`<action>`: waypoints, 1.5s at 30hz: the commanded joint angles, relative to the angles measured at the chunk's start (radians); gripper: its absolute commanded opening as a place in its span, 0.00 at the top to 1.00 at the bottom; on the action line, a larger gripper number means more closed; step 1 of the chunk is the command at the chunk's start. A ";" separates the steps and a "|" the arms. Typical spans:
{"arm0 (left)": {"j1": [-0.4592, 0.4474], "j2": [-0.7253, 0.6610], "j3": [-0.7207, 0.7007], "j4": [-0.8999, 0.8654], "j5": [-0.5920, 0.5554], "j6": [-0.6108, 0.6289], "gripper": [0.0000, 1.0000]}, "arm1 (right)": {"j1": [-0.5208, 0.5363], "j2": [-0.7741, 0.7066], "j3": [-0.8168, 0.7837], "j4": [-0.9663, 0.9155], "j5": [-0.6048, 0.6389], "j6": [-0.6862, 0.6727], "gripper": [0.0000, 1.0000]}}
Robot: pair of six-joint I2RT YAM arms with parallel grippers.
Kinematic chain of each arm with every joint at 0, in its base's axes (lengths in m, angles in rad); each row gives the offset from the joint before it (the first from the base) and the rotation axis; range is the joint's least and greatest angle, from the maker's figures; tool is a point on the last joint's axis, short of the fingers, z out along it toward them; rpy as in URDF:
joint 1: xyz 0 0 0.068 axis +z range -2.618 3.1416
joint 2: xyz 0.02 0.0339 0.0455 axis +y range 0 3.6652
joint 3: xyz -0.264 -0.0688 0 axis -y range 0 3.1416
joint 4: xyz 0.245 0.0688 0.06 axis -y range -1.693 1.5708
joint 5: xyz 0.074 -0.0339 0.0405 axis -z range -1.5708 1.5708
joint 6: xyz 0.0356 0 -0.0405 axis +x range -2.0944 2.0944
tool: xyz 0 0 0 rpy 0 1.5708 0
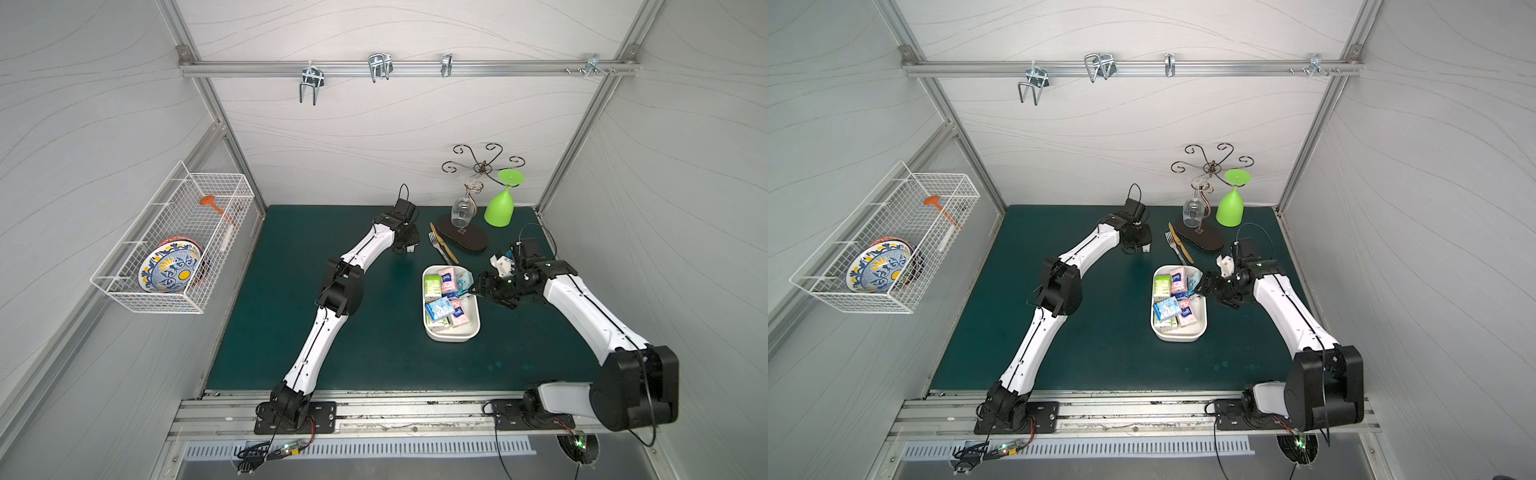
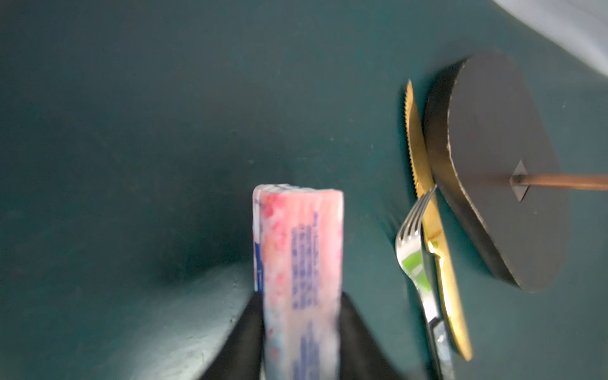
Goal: Put the pocket tissues into the storage box
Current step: Pick up the pocket tissues from the center of the board.
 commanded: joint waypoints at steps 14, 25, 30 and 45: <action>0.071 -0.426 -0.561 0.297 0.292 -0.011 0.93 | 0.016 -0.022 0.037 0.065 -0.201 0.025 0.21; 0.081 -0.846 -1.021 0.359 0.593 0.091 0.93 | 0.141 -0.002 0.091 0.150 -0.301 0.031 0.20; 0.081 -0.938 -1.139 0.411 0.886 0.136 0.93 | 0.144 0.029 0.091 0.237 -0.476 0.029 0.19; 0.074 -1.035 -1.284 0.851 1.317 -0.247 0.96 | 0.159 0.063 0.072 0.403 -0.688 0.036 0.16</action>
